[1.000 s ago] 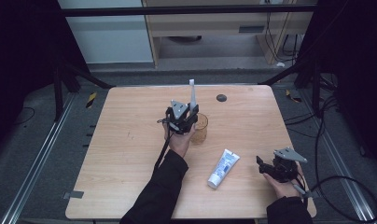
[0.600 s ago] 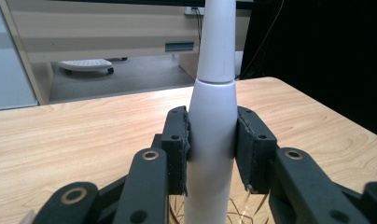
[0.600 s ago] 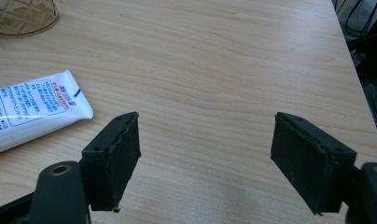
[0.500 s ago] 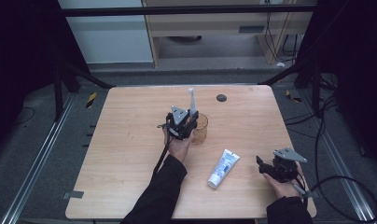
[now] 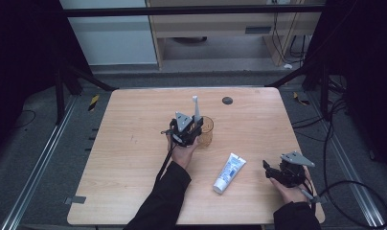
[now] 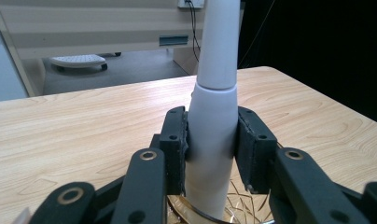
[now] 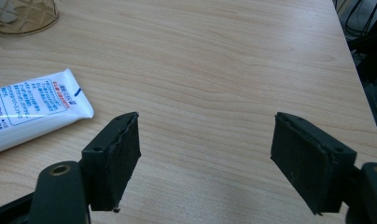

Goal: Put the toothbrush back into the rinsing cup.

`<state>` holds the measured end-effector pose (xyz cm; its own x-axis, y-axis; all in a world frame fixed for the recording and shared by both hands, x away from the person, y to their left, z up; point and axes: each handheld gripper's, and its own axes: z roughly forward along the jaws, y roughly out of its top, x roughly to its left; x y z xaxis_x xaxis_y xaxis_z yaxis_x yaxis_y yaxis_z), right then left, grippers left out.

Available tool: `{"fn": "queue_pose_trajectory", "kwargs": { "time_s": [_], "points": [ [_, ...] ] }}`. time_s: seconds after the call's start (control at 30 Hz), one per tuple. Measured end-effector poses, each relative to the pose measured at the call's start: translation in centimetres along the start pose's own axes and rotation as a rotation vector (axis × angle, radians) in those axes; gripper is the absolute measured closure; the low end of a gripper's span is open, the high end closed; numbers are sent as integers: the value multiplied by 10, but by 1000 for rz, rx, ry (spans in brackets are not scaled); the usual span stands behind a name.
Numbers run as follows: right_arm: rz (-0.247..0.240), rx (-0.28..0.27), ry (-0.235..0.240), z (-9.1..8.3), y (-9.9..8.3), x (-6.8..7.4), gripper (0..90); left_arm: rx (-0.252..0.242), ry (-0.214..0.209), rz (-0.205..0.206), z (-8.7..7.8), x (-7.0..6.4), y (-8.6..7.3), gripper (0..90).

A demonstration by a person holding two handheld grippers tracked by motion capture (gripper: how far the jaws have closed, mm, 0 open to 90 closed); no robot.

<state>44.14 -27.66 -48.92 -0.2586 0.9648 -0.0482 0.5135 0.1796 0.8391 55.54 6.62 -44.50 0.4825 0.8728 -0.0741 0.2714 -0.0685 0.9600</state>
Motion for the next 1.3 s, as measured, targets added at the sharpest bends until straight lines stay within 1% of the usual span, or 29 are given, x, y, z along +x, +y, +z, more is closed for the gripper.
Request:
{"fn": "queue_pose_trajectory", "kwargs": {
  "time_s": [0.13,0.17,0.27,0.4,0.73,1.0,1.13,1.3],
  "points": [
    [-1,1,1,0,0,0,237,3,-8,-1,-2,1,-1,649],
    [-1,2,1,0,0,0,237,7,-7,7,-3,1,-1,645],
    [-1,0,0,0,0,0,236,13,-11,13,-3,0,-2,626],
    [-3,2,0,0,0,1,236,19,-21,14,-3,0,-4,605],
    [0,1,2,0,1,1,235,27,-30,31,-3,-1,-6,591],
    [-3,1,2,0,1,1,234,18,-32,26,-7,0,-7,538],
    [-2,2,1,0,1,1,234,9,-22,31,-12,0,-8,504],
    [-1,0,2,0,1,1,234,1,-31,28,-16,-1,-10,478]
  ]
}}
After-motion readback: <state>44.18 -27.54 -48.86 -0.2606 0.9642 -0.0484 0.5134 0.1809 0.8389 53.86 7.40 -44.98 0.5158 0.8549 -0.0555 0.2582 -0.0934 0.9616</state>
